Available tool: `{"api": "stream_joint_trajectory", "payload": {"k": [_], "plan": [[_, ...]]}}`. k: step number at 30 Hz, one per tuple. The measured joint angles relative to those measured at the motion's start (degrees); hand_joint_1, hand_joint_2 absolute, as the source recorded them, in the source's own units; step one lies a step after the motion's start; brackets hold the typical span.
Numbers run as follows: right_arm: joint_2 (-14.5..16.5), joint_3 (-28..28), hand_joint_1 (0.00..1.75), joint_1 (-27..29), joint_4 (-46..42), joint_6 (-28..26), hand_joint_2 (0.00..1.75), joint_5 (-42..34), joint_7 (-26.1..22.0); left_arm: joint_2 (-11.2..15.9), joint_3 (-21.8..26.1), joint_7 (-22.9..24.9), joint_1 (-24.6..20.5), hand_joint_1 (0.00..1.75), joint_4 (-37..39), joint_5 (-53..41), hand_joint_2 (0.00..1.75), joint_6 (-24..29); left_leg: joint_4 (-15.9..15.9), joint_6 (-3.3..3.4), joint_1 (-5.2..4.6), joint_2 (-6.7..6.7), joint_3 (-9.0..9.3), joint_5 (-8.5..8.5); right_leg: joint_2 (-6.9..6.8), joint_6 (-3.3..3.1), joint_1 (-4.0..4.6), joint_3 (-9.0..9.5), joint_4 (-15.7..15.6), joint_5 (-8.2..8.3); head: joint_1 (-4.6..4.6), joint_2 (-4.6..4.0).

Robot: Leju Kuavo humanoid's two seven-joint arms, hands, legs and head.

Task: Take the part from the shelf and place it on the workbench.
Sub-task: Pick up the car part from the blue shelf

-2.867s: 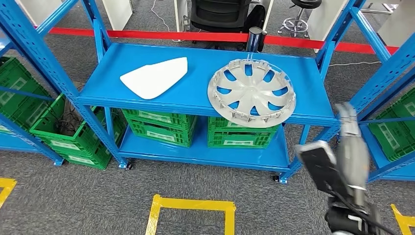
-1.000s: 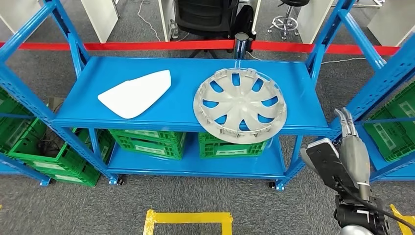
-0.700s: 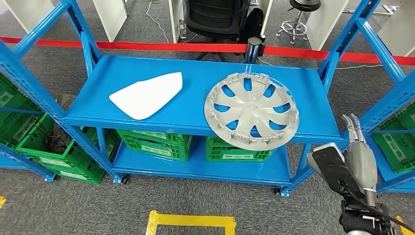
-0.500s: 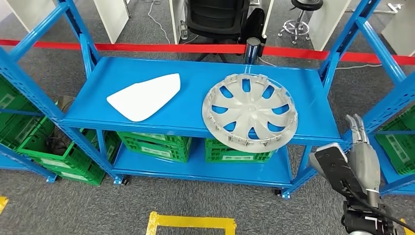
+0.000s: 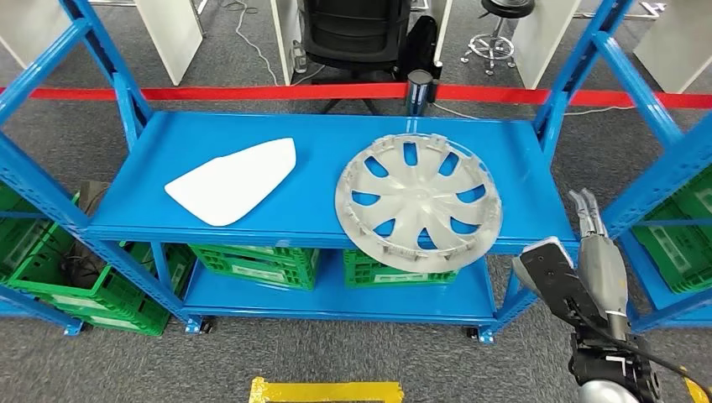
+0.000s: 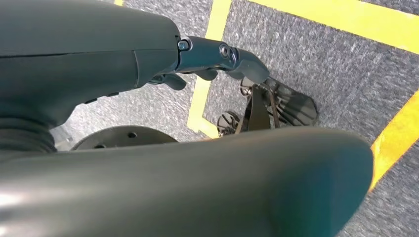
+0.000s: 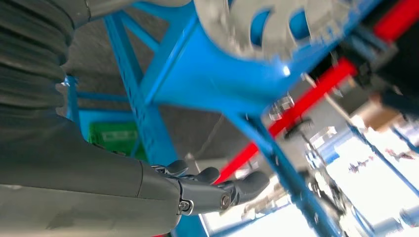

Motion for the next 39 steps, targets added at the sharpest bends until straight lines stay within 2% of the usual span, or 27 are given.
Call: {"api": "stream_joint_trajectory", "payload": {"k": [2,3,4,6,7,8,9,11,12,13,15,19,25,32,39], "plan": [[0.0,0.1,0.00,-0.5,1.5,2.0,1.75,-3.3,-0.1,0.0,-0.3,0.7,0.0,0.00,0.0,-1.2,0.00,-0.6,-0.3,0.64,0.15,-0.04,0.32,-0.12,-0.05,0.64,-0.11,-0.51,0.8,-0.67,0.26,0.00],[-0.1,0.1,0.00,-1.0,2.7,3.4,1.75,-5.4,-0.4,0.0,-0.6,0.9,0.0,0.00,0.0,-1.8,0.00,-1.1,-0.4,0.94,0.28,-0.04,0.54,-0.17,-0.08,0.90,-0.15,-1.38,2.5,-1.46,0.54,0.00],[-0.1,0.2,0.00,-1.8,4.2,5.1,1.75,-7.4,-0.9,0.1,-0.9,0.8,0.0,0.00,0.0,-2.3,0.00,-1.6,-0.5,1.19,0.30,-0.02,0.70,-0.28,-0.11,1.09,-0.20,-2.99,5.3,-2.56,0.94,0.00],[-0.1,1.0,0.00,-4.0,8.2,8.0,1.75,-9.9,-2.4,0.1,-1.6,0.8,-0.1,0.00,0.0,-2.9,0.00,-2.2,-0.5,1.56,0.13,-0.02,0.88,-0.56,-0.13,1.25,-0.26,-7.66,13.3,-4.79,1.66,0.00],[0.0,1.6,0.00,-5.2,10.1,9.2,1.75,-10.3,-3.0,0.2,-1.8,0.8,-0.2,0.00,0.0,-3.1,0.00,-2.3,-0.5,1.67,0.03,-0.06,1.04,-0.73,-0.14,1.25,-0.27,-9.76,16.2,-4.99,1.92,0.00],[0.1,2.4,0.00,-6.4,11.7,10.1,1.75,-10.3,-3.2,0.2,-2.0,0.8,-0.2,0.00,0.0,-3.2,0.00,-2.3,-0.5,1.71,-0.04,-0.11,1.29,-0.94,-0.14,1.19,-0.27,-10.99,17.2,-4.23,2.09,0.00],[0.3,3.2,0.00,-7.5,12.9,11.0,1.75,-10.0,-2.9,0.2,-2.3,0.8,-0.2,0.00,0.0,-3.4,0.00,-2.0,-0.5,1.69,-0.08,-0.17,1.65,-1.18,-0.14,1.06,-0.26,-10.98,15.8,-2.41,2.25,0.00],[0.7,4.9,0.00,-9.8,15.0,12.0,1.75,-8.7,-1.5,0.2,-2.8,0.7,-0.3,0.00,0.0,-4.0,0.00,-0.3,-0.5,1.48,-0.10,-0.36,2.47,-1.73,-0.16,0.60,-0.23,-8.64,8.6,2.48,2.57,0.00],[0.9,5.9,0.00,-10.9,15.9,12.2,1.75,-8.0,-0.6,0.2,-3.2,0.7,-0.3,0.00,0.0,-4.3,0.00,0.6,-0.4,1.27,-0.18,-0.48,2.64,-1.98,-0.16,0.32,-0.10,-7.14,5.2,3.94,2.73,0.00],[1.1,6.7,0.00,-11.8,16.6,12.4,1.75,-7.4,0.2,0.2,-3.5,0.8,-0.3,0.00,0.0,-4.4,0.00,1.3,-0.3,0.99,-0.22,-0.59,2.59,-2.12,-0.18,0.00,0.05,-6.02,2.9,4.48,2.88,0.00],[1.4,8.2,0.00,-12.9,17.7,12.7,1.75,-7.3,1.0,0.3,-3.9,1.3,-0.3,0.00,0.0,-4.0,0.00,1.9,-0.1,0.51,-0.31,-0.69,2.19,-2.15,-0.19,-0.36,0.32,-5.14,1.5,3.90,2.85,0.00],[2.1,10.2,0.00,-13.7,19.4,13.4,1.75,-8.2,1.1,0.5,-4.3,1.8,-0.3,0.00,0.0,-3.4,0.00,2.1,-0.4,0.66,-0.26,-0.61,2.35,-2.05,-0.12,-0.32,0.22,-5.13,1.2,3.85,2.05,0.00],[3.7,13.2,0.00,-14.9,21.6,14.8,1.75,-7.3,0.0,0.5,-4.6,2.2,-0.4,0.00,0.0,-3.4,0.00,1.8,-1.3,0.47,-0.28,-0.44,2.46,-2.18,-0.11,-0.88,0.27,-4.68,1.2,3.53,1.13,0.00],[5.7,16.0,0.00,-16.1,21.8,14.2,1.75,-7.7,-1.6,0.3,-4.9,3.0,-0.3,0.00,0.0,-2.6,0.00,1.3,-1.4,-0.15,-0.29,-0.40,2.51,-2.04,-0.11,-1.13,0.33,-4.49,1.2,3.53,1.07,0.00],[6.3,17.2,0.00,-16.7,18.3,13.9,1.75,-11.3,-2.2,0.1,-4.9,3.4,-0.2,0.00,0.0,-2.2,0.00,2.4,-1.3,-0.17,-0.41,-0.40,2.98,-1.97,-0.11,-1.10,0.24,-4.49,1.2,3.66,1.12,0.00]]}}
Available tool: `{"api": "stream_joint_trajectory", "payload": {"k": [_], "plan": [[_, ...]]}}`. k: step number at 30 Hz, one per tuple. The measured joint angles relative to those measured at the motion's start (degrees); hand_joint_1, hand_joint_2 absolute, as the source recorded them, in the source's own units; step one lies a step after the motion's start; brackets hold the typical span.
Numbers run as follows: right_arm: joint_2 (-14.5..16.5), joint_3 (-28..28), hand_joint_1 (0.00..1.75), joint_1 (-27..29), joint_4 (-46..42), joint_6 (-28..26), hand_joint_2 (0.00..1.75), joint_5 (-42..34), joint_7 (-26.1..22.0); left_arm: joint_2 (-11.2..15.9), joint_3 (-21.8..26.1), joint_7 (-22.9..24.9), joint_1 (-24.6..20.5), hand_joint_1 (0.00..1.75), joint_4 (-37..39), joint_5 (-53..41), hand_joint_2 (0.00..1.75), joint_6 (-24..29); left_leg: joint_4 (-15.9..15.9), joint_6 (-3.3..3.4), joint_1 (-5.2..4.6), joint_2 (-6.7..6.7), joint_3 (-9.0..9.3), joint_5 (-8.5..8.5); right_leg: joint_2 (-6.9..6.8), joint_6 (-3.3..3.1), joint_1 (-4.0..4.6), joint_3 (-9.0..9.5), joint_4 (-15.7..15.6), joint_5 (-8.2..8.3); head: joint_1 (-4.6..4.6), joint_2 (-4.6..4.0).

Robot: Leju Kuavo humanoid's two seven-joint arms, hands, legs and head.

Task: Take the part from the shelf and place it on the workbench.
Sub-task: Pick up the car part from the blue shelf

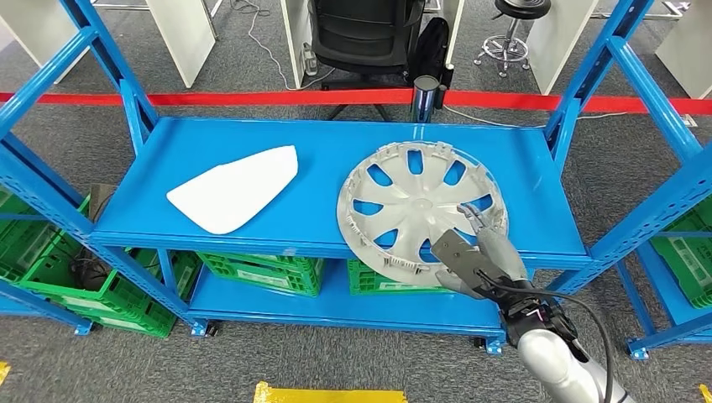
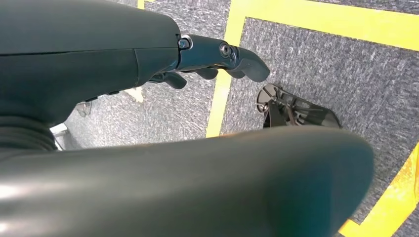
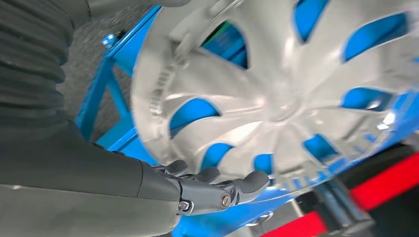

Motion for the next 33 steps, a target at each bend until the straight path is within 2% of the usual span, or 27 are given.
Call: {"api": "stream_joint_trajectory", "payload": {"k": [3,8,17,25,27,30,33], "plan": [[0.0,0.6,0.00,-0.5,-0.6,1.9,1.75,-0.2,0.9,0.0,0.0,0.4,0.0,0.00,0.0,-0.1,0.00,-0.2,0.0,0.04,-0.01,0.00,0.23,0.05,0.00,0.06,-0.03,0.00,-0.1,0.05,0.04,0.00],[0.0,3.4,0.00,-1.8,1.1,9.5,1.75,2.8,3.6,0.0,-0.2,0.3,-0.1,0.00,0.0,-0.4,0.00,-1.1,0.0,0.07,-0.02,0.00,0.21,0.03,-0.01,0.10,-0.05,0.05,-0.2,0.07,0.07,0.00],[0.2,7.0,0.00,-2.9,4.7,13.0,1.75,5.0,3.5,0.0,-0.8,0.6,-0.1,0.00,0.0,-0.6,0.00,-1.1,0.0,0.11,-0.04,0.00,0.19,0.06,-0.02,0.22,-0.07,0.07,-0.3,0.16,0.10,0.00],[2.7,11.1,0.00,-5.8,10.8,13.5,1.75,10.8,1.5,0.0,-0.9,1.4,-0.1,0.00,0.0,-0.1,0.00,-0.9,0.0,0.11,-0.04,0.01,0.28,0.06,0.00,0.22,-0.07,0.14,-0.3,0.16,0.11,0.00],[3.1,12.3,0.00,-6.6,12.0,14.3,1.75,15.8,2.0,0.0,-0.9,1.4,-0.1,0.00,0.0,-0.1,0.00,-0.8,0.0,0.11,-0.04,0.01,0.29,0.06,0.00,0.22,-0.07,0.16,-0.3,0.16,0.10,0.00],[3.6,15.0,0.00,-7.9,14.2,15.5,1.75,29.8,3.2,0.0,-1.0,1.5,-0.1,0.00,0.0,-0.4,0.00,-0.6,0.0,0.14,-0.04,0.00,0.28,0.08,-0.01,0.23,-0.07,0.17,-0.3,0.16,0.09,0.00],[4.2,16.4,0.00,-8.3,16.9,14.9,1.75,42.6,2.2,0.0,-1.1,0.8,-0.1,0.00,0.0,-0.6,0.00,-0.6,0.0,0.15,-0.04,0.00,0.27,0.11,-0.03,0.24,-0.07,0.17,-0.3,0.17,0.11,0.00]]}}
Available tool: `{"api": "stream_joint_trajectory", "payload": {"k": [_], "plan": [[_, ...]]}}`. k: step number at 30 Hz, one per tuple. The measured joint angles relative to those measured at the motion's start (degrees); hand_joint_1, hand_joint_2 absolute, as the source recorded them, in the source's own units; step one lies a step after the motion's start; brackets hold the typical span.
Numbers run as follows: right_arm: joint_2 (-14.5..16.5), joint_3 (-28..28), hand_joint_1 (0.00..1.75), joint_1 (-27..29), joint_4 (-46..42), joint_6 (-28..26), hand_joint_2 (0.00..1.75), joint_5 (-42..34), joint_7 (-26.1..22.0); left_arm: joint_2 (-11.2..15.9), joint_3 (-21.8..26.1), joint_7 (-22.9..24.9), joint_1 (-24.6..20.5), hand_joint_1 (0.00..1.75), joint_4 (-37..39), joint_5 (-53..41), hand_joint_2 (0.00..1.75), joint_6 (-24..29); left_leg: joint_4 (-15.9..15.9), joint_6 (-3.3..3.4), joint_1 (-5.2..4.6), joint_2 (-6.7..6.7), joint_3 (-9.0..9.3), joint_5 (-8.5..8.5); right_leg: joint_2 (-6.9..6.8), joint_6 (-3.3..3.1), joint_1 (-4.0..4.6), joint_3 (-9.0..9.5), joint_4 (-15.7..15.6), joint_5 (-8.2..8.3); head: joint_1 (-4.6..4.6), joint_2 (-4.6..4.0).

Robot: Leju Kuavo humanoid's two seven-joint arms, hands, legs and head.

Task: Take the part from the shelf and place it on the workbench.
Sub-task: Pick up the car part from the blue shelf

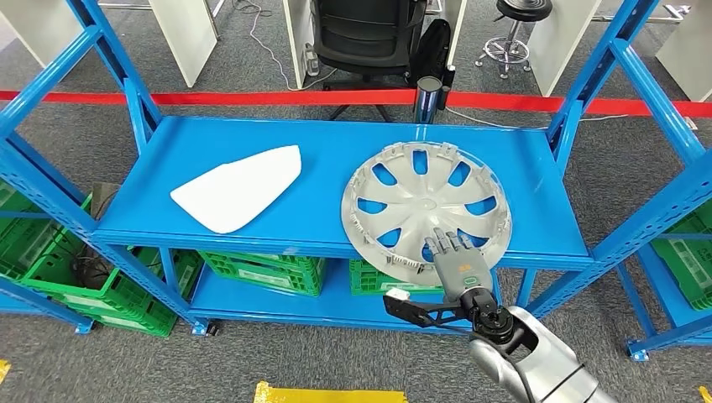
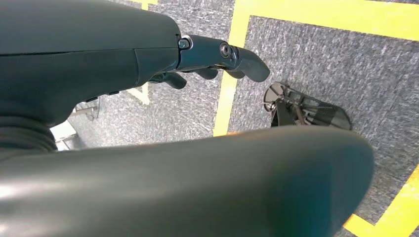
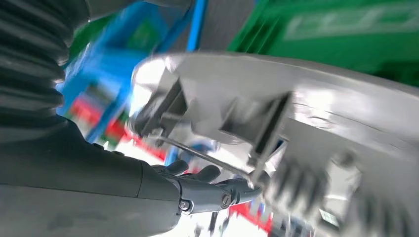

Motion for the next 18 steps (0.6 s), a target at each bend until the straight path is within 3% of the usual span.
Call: {"api": "stream_joint_trajectory", "payload": {"k": [1,5,11,18], "plan": [[0.1,0.2,0.02,0.0,1.0,-0.5,1.75,3.4,-0.6,0.0,0.0,-0.3,0.0,0.00,0.0,0.0,0.00,0.0,0.0,0.00,0.00,0.00,0.00,0.00,0.00,0.00,0.00,0.00,0.0,0.00,0.01,0.00],[0.3,0.9,1.75,0.0,4.4,-0.3,1.75,15.8,-1.4,0.2,-0.2,-0.7,0.0,0.00,0.0,0.0,0.00,0.0,0.0,0.00,-0.01,0.00,0.02,-0.01,0.01,0.00,0.00,-0.01,0.0,0.00,0.01,0.00],[0.6,1.1,1.75,0.1,7.2,2.2,1.75,20.9,-0.8,0.2,-0.6,0.6,0.0,0.00,0.0,0.3,0.00,0.8,0.0,0.03,-0.01,0.01,0.15,-0.03,0.03,0.03,0.01,0.13,-0.1,-0.02,-0.03,0.00],[1.4,0.2,1.75,0.6,9.1,-0.5,1.75,21.9,-0.7,0.5,-0.9,-0.4,0.0,0.00,0.0,0.4,0.00,0.8,0.0,0.05,-0.03,0.02,0.54,-0.06,0.02,0.07,0.04,0.55,-0.1,-0.04,0.02,0.00]]}}
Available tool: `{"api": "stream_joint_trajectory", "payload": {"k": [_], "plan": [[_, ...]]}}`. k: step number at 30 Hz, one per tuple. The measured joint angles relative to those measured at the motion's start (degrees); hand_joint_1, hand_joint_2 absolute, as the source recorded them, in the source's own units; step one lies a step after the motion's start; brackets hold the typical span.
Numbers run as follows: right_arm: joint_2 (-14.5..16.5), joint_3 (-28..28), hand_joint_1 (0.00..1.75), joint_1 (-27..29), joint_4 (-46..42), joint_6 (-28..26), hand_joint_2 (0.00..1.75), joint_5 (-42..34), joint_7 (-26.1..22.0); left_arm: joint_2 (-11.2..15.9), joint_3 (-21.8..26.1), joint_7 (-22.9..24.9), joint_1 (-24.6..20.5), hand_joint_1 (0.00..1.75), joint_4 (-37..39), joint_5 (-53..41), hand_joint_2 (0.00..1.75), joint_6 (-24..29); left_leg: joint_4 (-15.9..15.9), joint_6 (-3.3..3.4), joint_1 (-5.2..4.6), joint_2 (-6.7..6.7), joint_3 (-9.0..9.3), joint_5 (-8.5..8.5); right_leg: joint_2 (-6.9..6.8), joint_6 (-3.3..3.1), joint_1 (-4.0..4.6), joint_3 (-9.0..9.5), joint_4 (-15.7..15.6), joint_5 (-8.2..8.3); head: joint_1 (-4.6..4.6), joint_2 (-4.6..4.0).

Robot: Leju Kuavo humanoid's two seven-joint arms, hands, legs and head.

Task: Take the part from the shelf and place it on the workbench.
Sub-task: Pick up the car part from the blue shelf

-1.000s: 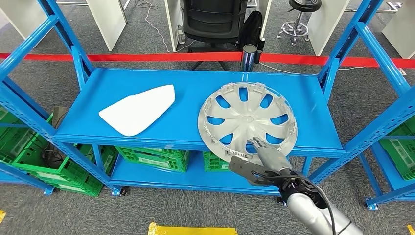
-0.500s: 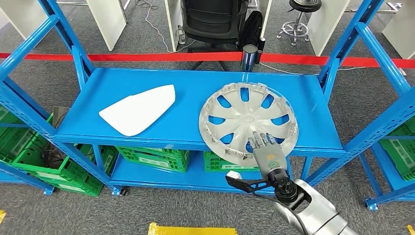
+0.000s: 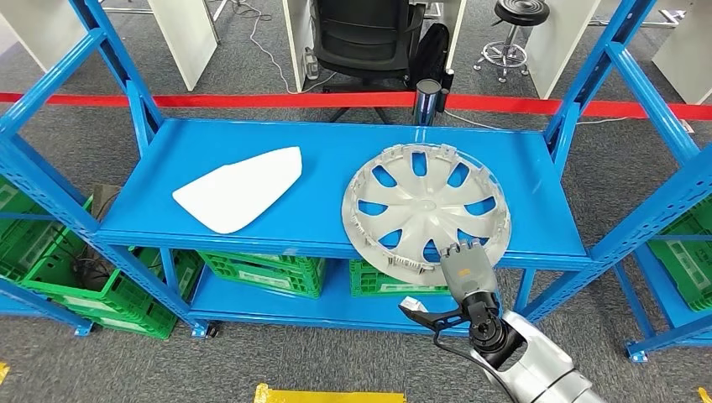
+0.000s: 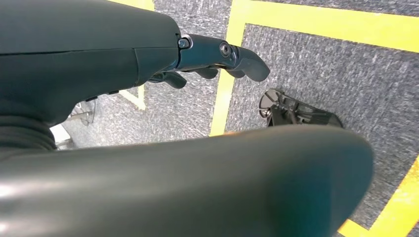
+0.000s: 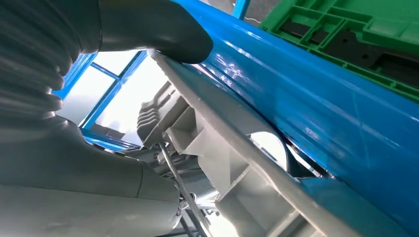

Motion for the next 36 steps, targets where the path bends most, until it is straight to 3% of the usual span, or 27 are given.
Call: {"api": "stream_joint_trajectory", "payload": {"k": [11,16,18,23,28,31,36], "plan": [[0.3,-3.0,1.75,3.0,0.0,-9.1,1.75,2.4,1.8,0.1,0.0,-0.9,0.0,0.00,0.0,0.5,0.00,0.4,0.0,0.02,-0.04,0.00,0.04,0.01,-0.01,0.04,-0.03,0.07,0.0,0.03,0.02,0.00],[0.2,-6.5,1.75,5.0,-3.9,-18.5,1.75,-0.5,2.8,0.1,0.0,-0.3,0.1,0.00,0.0,1.6,0.00,1.0,0.0,0.02,-0.04,0.00,-0.05,0.01,0.00,0.04,-0.03,0.01,0.0,0.03,0.03,0.00],[0.1,-8.8,1.75,5.7,-7.9,-20.5,1.75,-8.0,2.8,0.1,0.0,0.1,0.1,0.00,0.0,2.4,0.00,1.5,0.0,0.02,-0.04,0.00,-0.09,0.01,0.00,0.04,-0.04,-0.03,0.0,0.03,0.02,0.00],[-0.7,-14.6,1.75,5.2,-21.9,-24.1,1.75,-41.2,2.7,0.1,0.1,0.2,0.3,0.00,0.1,4.6,0.00,2.6,0.0,0.02,-0.05,0.00,-0.09,0.01,0.01,0.04,-0.03,-0.09,0.0,0.03,0.02,0.00],[-4.1,-20.3,1.75,6.3,-35.7,-30.0,1.75,-62.7,2.0,0.1,0.3,-0.2,0.5,0.00,0.1,5.8,0.00,2.8,0.0,0.04,-0.06,-0.01,-0.11,-0.01,-0.01,0.05,-0.03,-0.10,-0.1,0.02,0.02,0.00],[-6.4,-22.8,1.75,7.7,-40.4,-30.6,1.75,-67.1,1.5,0.1,0.4,-0.3,0.5,0.00,0.1,6.1,0.00,2.7,0.0,0.07,-0.06,0.01,-0.16,-0.03,0.02,0.06,-0.04,-0.10,-0.1,0.02,0.07,0.00],[-6.7,-23.1,1.75,7.8,-41.1,-30.6,1.75,-67.3,1.5,0.1,0.5,-0.3,0.5,0.00,0.2,6.2,0.00,2.7,0.0,0.07,-0.06,0.02,-0.16,-0.03,0.02,0.06,-0.04,-0.11,-0.1,0.02,0.07,0.00]]}}
